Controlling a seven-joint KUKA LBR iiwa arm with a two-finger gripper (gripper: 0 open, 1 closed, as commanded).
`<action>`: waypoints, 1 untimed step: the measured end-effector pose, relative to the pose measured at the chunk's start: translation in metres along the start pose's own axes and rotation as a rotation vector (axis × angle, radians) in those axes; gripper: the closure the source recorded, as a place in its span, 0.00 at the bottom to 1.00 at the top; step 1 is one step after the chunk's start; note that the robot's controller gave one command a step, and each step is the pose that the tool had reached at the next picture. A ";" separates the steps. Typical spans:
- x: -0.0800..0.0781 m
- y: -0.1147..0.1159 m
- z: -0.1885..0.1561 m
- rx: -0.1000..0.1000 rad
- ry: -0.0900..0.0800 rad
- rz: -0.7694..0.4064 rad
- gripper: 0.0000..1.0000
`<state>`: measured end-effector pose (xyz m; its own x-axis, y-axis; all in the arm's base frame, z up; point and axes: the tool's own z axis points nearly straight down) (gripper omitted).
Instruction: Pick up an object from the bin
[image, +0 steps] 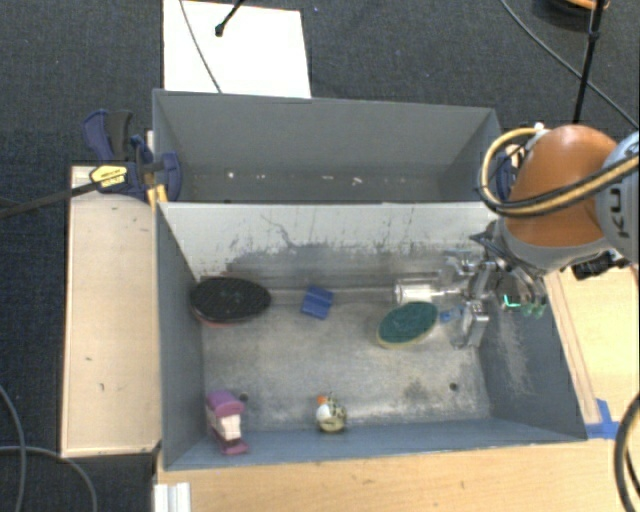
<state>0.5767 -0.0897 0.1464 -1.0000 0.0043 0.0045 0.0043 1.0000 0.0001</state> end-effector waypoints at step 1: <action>0.007 0.071 0.040 -0.004 -0.003 0.377 0.00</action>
Offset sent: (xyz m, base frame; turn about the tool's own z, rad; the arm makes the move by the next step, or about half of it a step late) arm -0.0065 0.0671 -0.0393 0.3807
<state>0.5700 -0.0190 0.1060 -0.9284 0.3717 0.0025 0.3717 0.9284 0.0029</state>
